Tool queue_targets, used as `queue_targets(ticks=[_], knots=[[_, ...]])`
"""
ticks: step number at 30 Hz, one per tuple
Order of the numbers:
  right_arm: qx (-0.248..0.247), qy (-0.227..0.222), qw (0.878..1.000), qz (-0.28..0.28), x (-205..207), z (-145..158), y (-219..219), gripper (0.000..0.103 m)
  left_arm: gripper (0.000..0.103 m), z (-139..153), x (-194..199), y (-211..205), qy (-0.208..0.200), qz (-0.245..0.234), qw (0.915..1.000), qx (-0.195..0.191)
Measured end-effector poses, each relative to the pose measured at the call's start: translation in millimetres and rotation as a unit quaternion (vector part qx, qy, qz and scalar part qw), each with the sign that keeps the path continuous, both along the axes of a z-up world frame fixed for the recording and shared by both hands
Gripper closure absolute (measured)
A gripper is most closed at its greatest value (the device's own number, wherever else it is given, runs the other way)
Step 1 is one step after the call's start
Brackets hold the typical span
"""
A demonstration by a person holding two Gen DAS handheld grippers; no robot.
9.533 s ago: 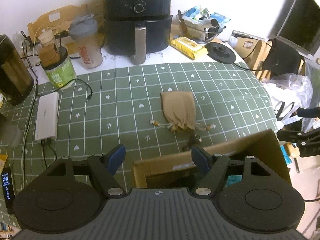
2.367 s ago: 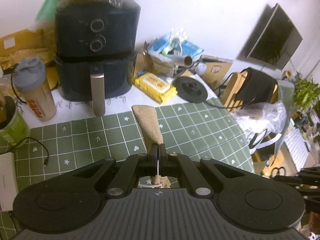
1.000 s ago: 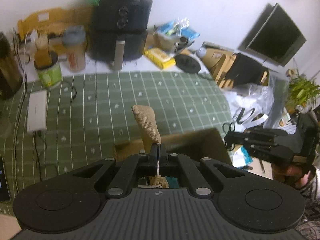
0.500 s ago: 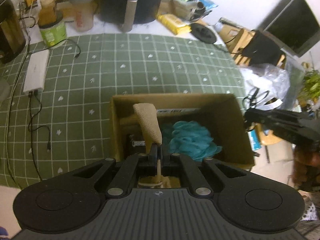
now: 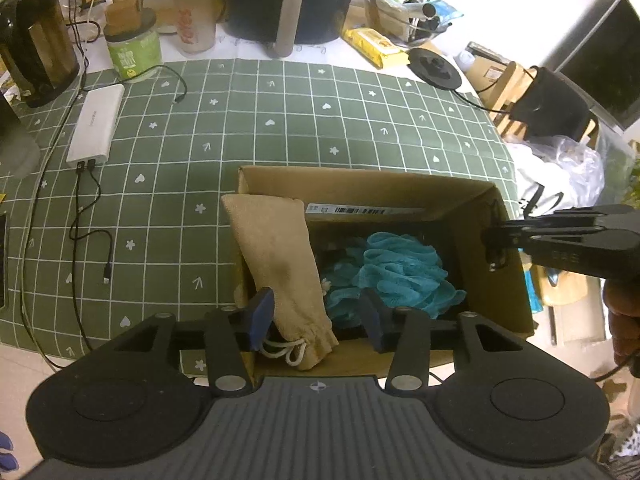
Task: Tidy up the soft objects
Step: 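Open both grippers to drop the tan pouch and cable into the box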
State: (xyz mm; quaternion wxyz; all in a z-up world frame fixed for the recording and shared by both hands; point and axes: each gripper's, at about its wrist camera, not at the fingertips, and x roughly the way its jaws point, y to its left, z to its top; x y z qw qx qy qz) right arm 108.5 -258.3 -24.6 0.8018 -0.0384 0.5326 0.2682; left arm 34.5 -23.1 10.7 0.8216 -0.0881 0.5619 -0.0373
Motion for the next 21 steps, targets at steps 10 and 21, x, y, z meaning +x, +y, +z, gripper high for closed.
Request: queue_targets(ticks=[10,21], knots=[[-0.026,-0.014,1.0,0.005,-5,1,7,0.009,0.029,-1,-9,-5,-0.012,0.02,0.9997,0.0],[-0.033,-0.043,0.999,-0.003,-28,4,4,0.0,0.019,7,-20,-10,-0.039,0.031,0.9983,0.031]])
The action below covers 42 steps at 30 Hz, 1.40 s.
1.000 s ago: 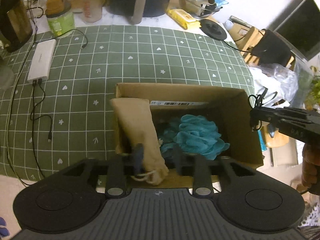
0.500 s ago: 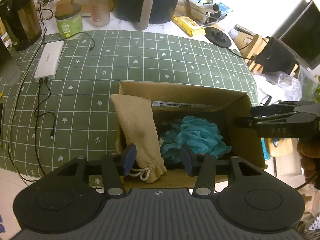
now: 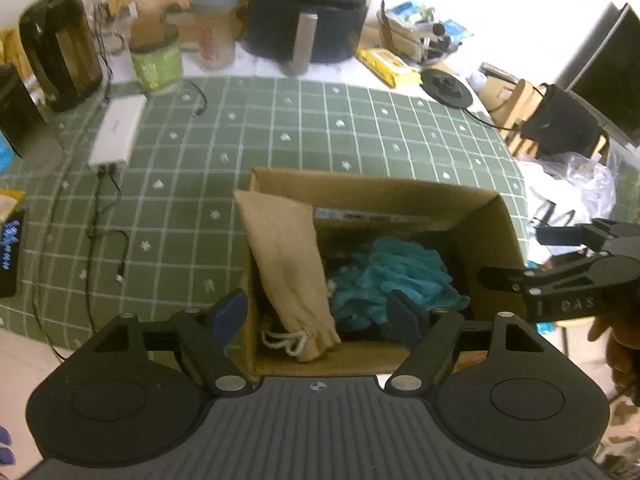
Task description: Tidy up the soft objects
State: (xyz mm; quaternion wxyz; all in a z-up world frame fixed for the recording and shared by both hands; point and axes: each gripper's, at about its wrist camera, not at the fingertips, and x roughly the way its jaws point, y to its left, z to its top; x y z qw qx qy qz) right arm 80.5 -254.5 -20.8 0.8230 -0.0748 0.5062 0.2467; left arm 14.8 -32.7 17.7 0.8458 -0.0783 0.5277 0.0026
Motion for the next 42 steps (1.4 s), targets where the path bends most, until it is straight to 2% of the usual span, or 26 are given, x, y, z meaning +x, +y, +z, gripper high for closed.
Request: queue_targets(ticks=[1,2,3,8,12,18,24,28,32,36,42], knots=[[0.0,-0.008,1.0,-0.001,-3,2,0,0.0,0.015,1,-1,0,-0.008,0.0,0.9999,0.009],[0.0,-0.017,1.0,-0.002,-5,3,0,0.0,0.005,3,-1,-1,-0.015,-0.002,0.9997,0.017],[-0.002,-0.027,1.0,-0.004,-8,4,0,0.0,0.0,5,-1,-1,-0.02,-0.004,0.9995,0.025],[-0.02,-0.093,0.995,-0.009,-25,9,2,0.0,0.0,7,3,-7,-0.028,-0.025,0.9966,0.073],[-0.03,-0.135,0.99,-0.015,-41,10,7,0.0,0.0,7,3,-9,-0.039,-0.04,0.9943,0.09],[-0.015,-0.14,0.989,-0.051,-57,10,11,0.0,0.0,7,-4,-14,-0.047,-0.069,0.9897,0.117],[-0.037,-0.157,0.985,-0.066,-78,13,23,0.0,0.0,5,-15,-13,-0.041,-0.08,0.9877,0.128],[-0.015,-0.12,0.989,-0.09,-86,13,23,0.0,0.0,5,-24,-14,-0.039,-0.091,0.9864,0.132],[-0.009,-0.083,0.988,-0.129,-91,10,22,0.0,0.0,3,-31,-10,-0.027,-0.089,0.9897,0.109],[-0.003,-0.044,0.989,-0.138,-95,10,22,0.0,0.0,0,-34,-10,-0.005,-0.094,0.9909,0.096],[-0.043,0.01,0.989,-0.138,-97,9,29,0.0,0.0,0,-37,-8,0.024,-0.092,0.9931,0.068]])
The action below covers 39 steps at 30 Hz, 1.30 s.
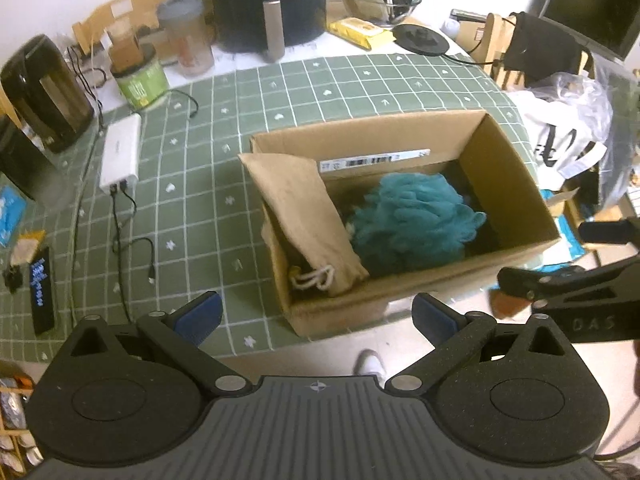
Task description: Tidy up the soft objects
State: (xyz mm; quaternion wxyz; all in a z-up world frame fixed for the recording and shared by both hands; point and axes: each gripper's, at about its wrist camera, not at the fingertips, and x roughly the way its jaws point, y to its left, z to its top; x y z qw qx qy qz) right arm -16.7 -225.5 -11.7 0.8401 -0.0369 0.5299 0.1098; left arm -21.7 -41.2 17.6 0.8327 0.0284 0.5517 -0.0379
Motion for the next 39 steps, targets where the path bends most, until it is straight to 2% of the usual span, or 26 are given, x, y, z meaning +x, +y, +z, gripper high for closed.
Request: queue_targets(ticks=[13,22,39], knots=[[-0.068,0.047,0.997,0.007,-8,-5,4,0.0,0.0,-9,-2,6,0.044,0.028,0.9986,0.002],[-0.072,0.059,0.996,0.004,-8,-4,1,0.0,0.0,-16,-2,6,0.063,0.032,0.9974,0.012],[-0.072,0.062,0.995,0.006,-6,-6,-1,0.0,0.0,-15,0,2,0.062,0.034,0.9974,0.012]])
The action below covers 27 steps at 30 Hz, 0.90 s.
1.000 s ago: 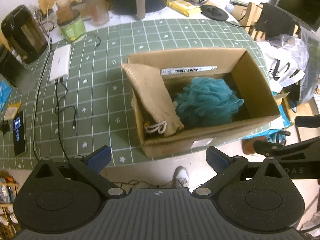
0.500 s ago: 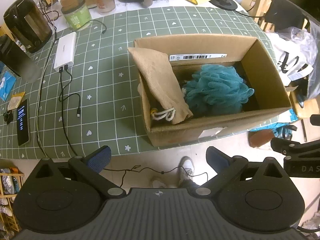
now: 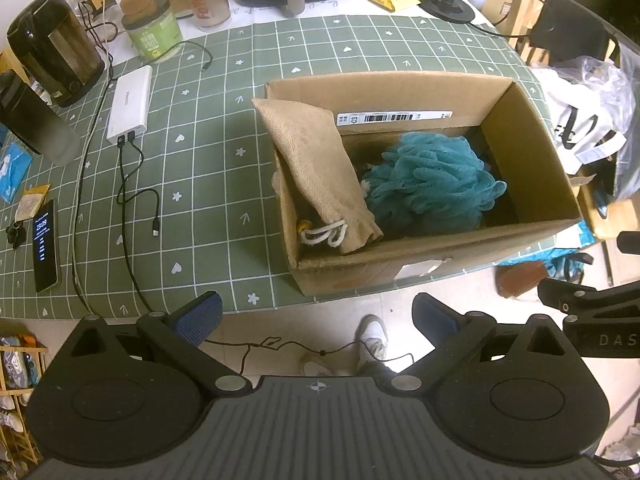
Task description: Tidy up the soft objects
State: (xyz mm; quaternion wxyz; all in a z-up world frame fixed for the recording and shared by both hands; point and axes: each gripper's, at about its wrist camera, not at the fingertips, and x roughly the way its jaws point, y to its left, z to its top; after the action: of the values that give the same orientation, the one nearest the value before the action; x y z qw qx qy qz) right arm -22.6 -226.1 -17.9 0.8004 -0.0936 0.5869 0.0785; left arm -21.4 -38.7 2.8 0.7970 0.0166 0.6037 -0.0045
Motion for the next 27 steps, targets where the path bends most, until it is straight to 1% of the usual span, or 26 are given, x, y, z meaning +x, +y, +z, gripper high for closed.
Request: queue_targets(ticks=[27], knots=[[-0.001,0.003,1.0,0.0,6.2,-0.6,1.4,0.0,0.0,0.2,3.2,-0.7,-0.003,0.001,1.0,-0.005]])
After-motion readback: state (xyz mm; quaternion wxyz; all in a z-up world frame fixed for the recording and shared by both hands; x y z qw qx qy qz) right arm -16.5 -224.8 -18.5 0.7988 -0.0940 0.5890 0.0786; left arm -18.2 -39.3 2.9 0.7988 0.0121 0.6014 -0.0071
